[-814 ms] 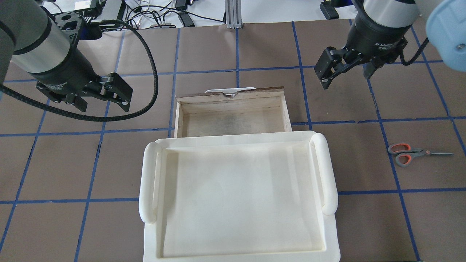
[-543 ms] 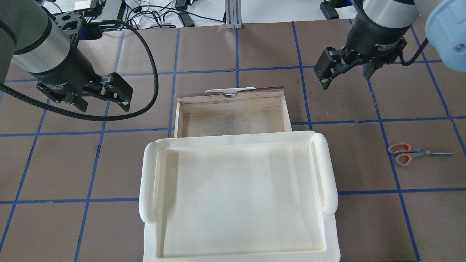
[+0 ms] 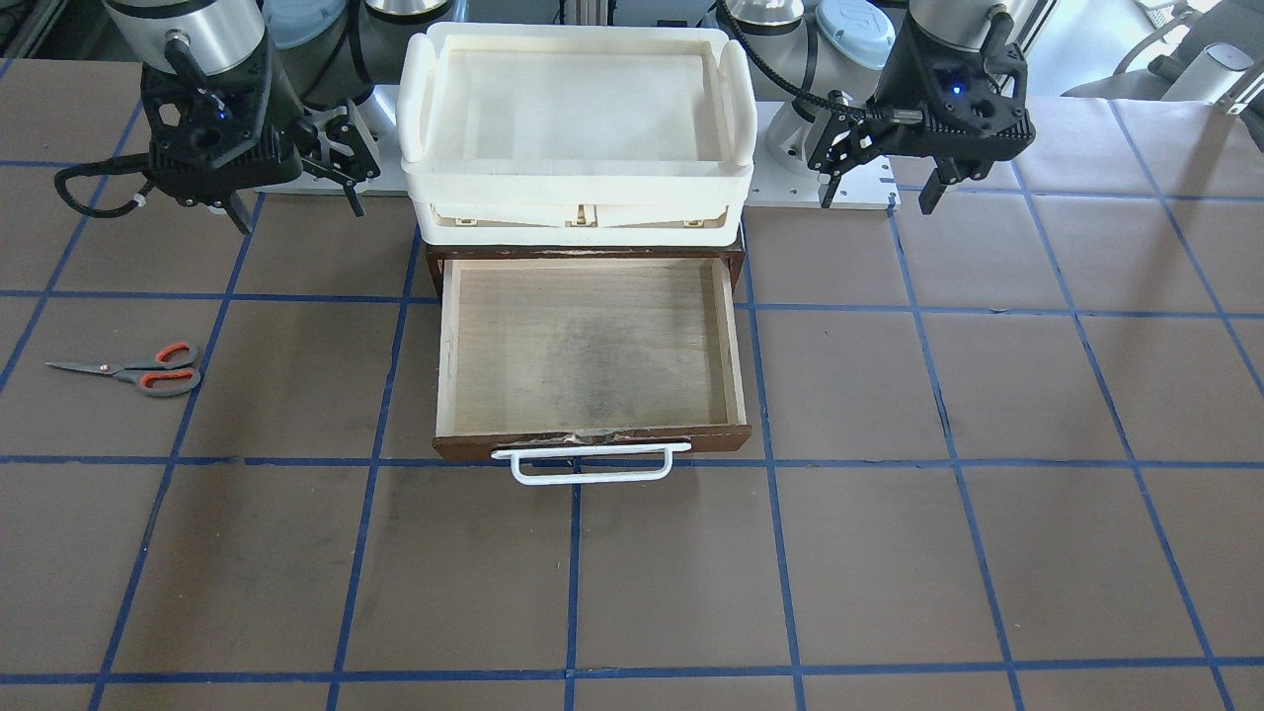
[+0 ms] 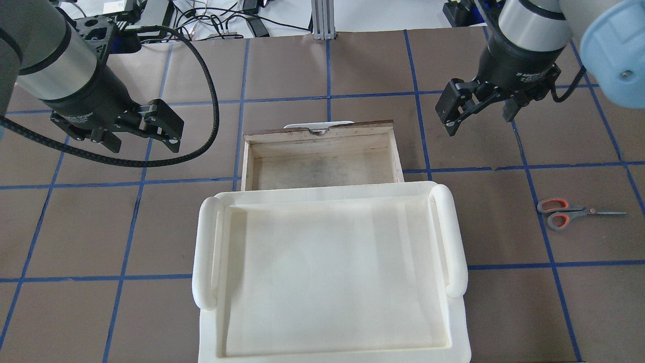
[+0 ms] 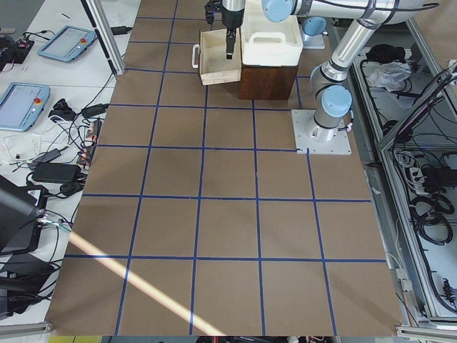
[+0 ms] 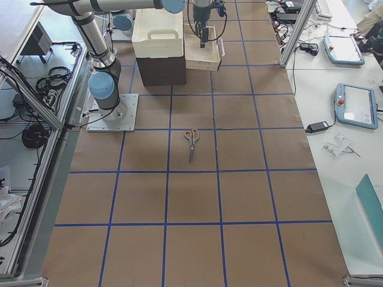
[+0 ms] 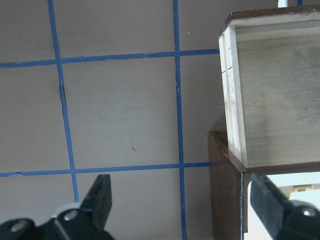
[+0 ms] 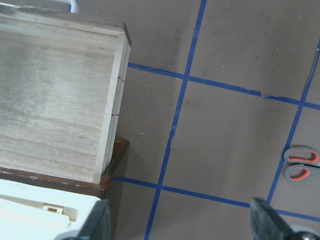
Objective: Put scissors in drawer and close it
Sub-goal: 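Move the right gripper outward toward the orange-handled scissors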
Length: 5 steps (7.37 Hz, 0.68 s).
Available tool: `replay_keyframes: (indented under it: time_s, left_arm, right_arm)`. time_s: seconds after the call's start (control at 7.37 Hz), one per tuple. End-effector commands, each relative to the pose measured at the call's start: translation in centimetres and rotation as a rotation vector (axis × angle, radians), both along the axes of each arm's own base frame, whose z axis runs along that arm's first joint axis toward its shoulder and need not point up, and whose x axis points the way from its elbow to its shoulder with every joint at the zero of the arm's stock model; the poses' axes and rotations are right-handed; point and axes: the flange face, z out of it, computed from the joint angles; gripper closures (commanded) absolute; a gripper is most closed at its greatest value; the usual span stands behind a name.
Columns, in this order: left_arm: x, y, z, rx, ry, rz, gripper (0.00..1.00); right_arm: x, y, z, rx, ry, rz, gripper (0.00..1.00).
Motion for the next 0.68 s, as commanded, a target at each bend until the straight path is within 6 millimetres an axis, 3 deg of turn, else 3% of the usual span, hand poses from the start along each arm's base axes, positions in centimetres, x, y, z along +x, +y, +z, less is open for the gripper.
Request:
replay_keyframes:
  time_s: [0.0,0.54]
  left_arm:
    - [0.0,0.2,0.2,-0.001,-0.002,-0.001,0.00]
    - [0.0,0.3,0.2,0.001,-0.002,-0.001,0.00]
  right_arm:
    - [-2.4,0.0,-2.9,0.059,0.025,0.124,0.00]
    - [-16.0,-0.6,-11.2,0.069,0.050,0.428,0.02]
